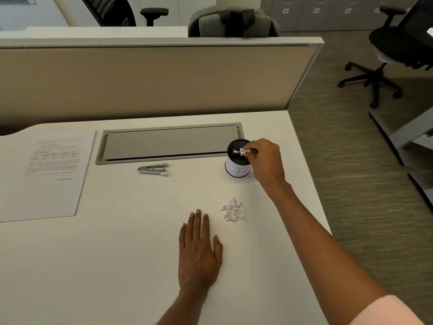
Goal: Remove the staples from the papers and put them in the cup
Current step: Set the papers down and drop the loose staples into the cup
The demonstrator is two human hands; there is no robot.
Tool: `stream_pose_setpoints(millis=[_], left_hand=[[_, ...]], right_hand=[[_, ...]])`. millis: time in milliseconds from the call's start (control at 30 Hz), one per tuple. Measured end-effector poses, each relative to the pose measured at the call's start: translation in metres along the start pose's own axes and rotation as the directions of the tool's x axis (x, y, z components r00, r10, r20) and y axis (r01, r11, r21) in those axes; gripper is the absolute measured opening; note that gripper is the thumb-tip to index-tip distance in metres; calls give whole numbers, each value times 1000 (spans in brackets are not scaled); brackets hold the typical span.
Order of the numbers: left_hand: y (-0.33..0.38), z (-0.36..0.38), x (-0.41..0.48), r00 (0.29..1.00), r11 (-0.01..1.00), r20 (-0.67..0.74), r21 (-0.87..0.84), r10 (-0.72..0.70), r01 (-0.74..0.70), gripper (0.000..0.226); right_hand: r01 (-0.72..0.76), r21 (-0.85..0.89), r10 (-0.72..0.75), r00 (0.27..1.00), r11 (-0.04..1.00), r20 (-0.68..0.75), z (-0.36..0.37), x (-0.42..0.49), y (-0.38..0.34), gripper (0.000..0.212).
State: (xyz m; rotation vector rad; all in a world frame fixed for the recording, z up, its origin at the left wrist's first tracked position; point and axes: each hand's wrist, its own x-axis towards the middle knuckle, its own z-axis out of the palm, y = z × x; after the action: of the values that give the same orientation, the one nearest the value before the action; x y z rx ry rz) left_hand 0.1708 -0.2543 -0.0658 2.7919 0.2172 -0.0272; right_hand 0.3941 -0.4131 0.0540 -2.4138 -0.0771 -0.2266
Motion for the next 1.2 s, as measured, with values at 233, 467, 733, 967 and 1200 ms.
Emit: stream_pose_setpoints(millis=[233, 467, 733, 967, 1200], left_hand=[[1, -1, -1, 1000, 1000, -1, 1, -5, 5, 66], [2, -4, 0, 1000, 1000, 13, -17, -22, 22, 66], [4, -7, -2, 1000, 999, 2, -40, -31, 31, 65], [5, -8, -2, 1000, 999, 0, -20, -26, 26, 66], [3, -6, -3, 1000, 1000, 7, 2, -22, 22, 66]], right_hand=[[0, 65, 4, 998, 998, -58, -9, -1, -6, 26], [-79, 236, 138, 959, 968, -248, -27, -46, 20, 18], [-267, -60, 273, 953, 962, 129, 20, -122, 57, 45], [-49, -44, 62, 926, 998, 372, 40, -137, 33, 68], [137, -100, -87, 914, 986, 395, 41, -150, 31, 45]])
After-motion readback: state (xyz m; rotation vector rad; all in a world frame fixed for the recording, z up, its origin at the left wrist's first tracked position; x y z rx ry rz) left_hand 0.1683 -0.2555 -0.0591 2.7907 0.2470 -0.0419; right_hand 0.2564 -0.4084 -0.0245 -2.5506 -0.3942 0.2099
